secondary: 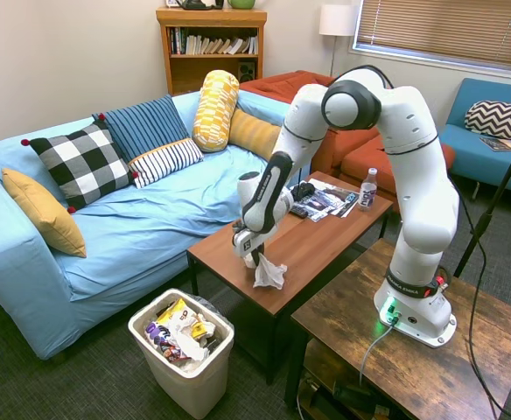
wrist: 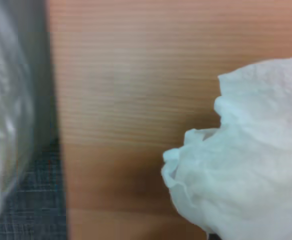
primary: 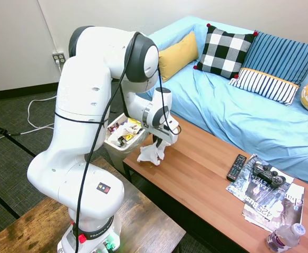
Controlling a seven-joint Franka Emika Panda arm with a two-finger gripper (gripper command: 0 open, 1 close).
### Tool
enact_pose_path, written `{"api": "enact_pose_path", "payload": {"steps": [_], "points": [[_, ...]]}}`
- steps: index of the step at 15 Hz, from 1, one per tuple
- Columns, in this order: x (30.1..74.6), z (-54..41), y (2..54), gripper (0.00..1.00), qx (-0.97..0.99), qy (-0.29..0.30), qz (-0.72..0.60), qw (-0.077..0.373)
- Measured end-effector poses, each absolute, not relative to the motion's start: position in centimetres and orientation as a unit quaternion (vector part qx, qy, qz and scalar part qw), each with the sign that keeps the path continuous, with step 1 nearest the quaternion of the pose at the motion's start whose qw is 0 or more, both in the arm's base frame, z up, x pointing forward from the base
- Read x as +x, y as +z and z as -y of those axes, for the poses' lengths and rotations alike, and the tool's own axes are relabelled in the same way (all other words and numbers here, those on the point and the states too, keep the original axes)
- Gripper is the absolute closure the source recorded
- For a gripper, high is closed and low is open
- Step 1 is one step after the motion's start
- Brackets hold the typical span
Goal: Throw the tissue in the trash bin
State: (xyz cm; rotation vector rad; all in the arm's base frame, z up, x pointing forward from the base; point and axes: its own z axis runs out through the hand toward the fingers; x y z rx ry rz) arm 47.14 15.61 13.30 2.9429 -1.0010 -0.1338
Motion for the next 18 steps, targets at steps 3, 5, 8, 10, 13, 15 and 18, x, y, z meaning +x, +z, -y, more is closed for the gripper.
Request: {"api": "enact_pose_path", "payload": {"steps": [3,5,8,10,13,15,18], "points": [[44.8,-23.6,19.1,1.0,0.96,-0.018,0.278,0.009],[43.1,-28.9,20.8,1.0,0.967,0.002,0.255,0.019],[43.0,-35.8,18.9,1.0,0.974,0.017,0.224,0.036],[43.7,-39.5,15.1,1.0,0.977,0.022,0.208,0.045],[45.6,-43.5,10.3,1.0,0.979,0.04,0.193,0.051],[46.8,-45.8,8.7,0.0,0.979,0.053,0.189,0.05],[47.9,-47.7,8.8,0.0,0.977,0.054,0.199,0.048]]}}
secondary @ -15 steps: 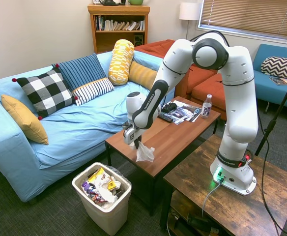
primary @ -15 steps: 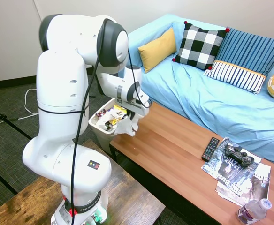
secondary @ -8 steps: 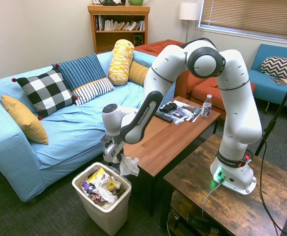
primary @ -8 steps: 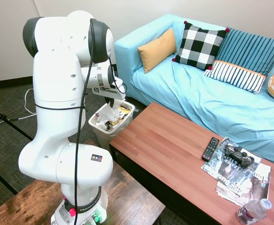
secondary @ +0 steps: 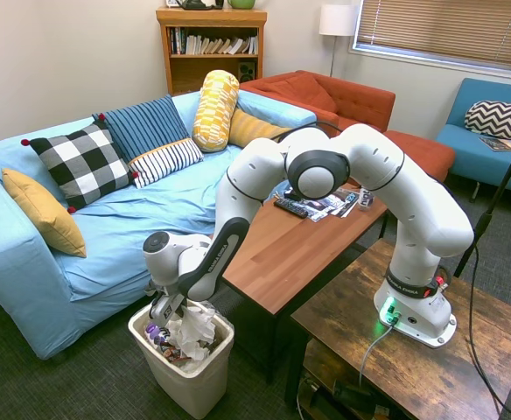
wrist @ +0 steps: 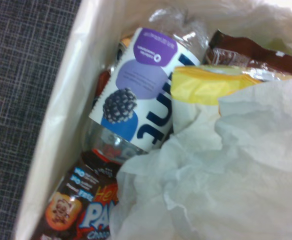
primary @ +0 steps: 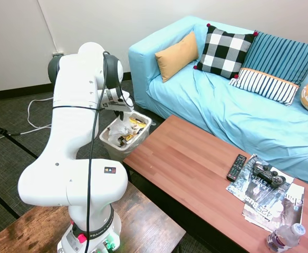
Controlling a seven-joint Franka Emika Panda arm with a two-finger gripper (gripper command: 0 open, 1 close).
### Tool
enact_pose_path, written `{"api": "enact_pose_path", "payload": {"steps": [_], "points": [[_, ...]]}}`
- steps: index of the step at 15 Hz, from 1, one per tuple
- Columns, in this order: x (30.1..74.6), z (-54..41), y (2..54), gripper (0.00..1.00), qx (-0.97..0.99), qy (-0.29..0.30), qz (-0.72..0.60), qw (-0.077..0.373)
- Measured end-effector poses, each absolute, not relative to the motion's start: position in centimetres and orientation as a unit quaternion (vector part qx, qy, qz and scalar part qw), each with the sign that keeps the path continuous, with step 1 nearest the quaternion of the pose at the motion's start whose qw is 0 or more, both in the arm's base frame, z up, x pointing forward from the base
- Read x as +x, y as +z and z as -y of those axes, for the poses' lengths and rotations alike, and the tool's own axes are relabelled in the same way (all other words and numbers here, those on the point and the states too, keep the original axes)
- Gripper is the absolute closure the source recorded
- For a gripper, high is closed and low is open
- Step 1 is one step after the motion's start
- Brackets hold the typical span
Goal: Throw the tissue in the trash bin
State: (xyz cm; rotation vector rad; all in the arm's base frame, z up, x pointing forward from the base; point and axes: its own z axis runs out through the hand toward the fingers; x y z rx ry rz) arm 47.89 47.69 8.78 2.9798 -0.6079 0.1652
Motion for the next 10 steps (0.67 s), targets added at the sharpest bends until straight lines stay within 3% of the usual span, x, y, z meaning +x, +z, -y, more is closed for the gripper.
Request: {"api": "enact_pose_path", "payload": {"steps": [10], "points": [[48.98,-47.28,9.32,0.0,0.974,0.052,0.214,0.048]]}}
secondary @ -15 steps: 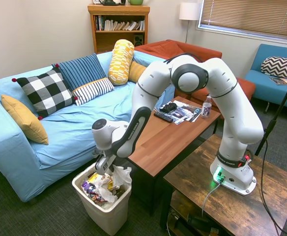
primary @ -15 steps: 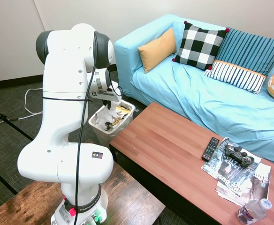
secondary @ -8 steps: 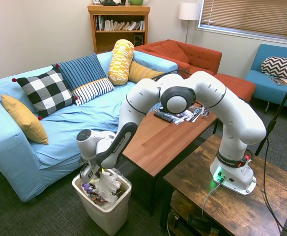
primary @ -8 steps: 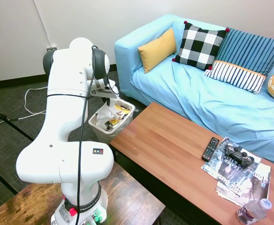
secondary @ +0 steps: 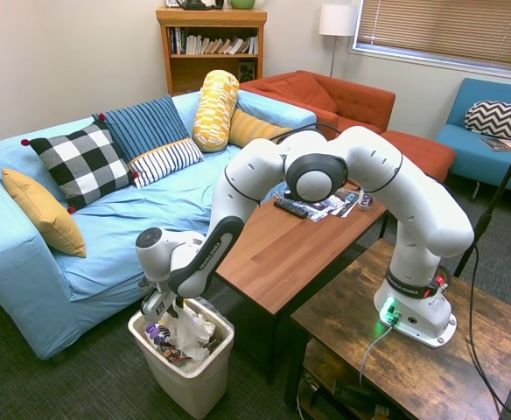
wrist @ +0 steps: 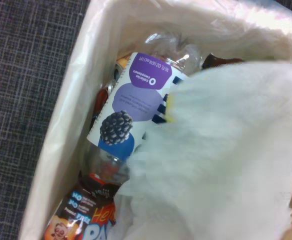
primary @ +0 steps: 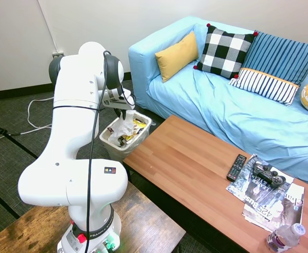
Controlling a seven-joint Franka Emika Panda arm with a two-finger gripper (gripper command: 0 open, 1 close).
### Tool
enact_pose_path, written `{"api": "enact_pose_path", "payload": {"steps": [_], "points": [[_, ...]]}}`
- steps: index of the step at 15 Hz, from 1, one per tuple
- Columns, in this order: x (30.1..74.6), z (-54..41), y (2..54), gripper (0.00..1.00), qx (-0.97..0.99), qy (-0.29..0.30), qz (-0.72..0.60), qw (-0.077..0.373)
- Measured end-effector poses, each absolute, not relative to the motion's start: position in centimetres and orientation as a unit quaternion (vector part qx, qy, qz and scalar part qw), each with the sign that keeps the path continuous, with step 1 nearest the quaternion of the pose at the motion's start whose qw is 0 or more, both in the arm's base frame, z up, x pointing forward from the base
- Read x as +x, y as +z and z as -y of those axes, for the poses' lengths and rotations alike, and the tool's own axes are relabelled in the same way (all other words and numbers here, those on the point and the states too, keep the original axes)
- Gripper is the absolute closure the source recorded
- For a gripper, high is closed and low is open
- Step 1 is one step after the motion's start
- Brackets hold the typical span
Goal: Throw the tissue in the trash bin
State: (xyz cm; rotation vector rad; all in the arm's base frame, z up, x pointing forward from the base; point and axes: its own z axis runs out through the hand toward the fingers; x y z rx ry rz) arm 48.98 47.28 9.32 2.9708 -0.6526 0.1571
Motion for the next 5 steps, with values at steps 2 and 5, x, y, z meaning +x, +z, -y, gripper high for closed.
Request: {"api": "enact_pose_path", "payload": {"steps": [2,5], "points": [[49.13,-47.11,9.32,0.0,0.974,0.051,0.215,0.049],[49.42,-46.88,10.01,0.0,0.973,0.051,0.217,0.054]]}}
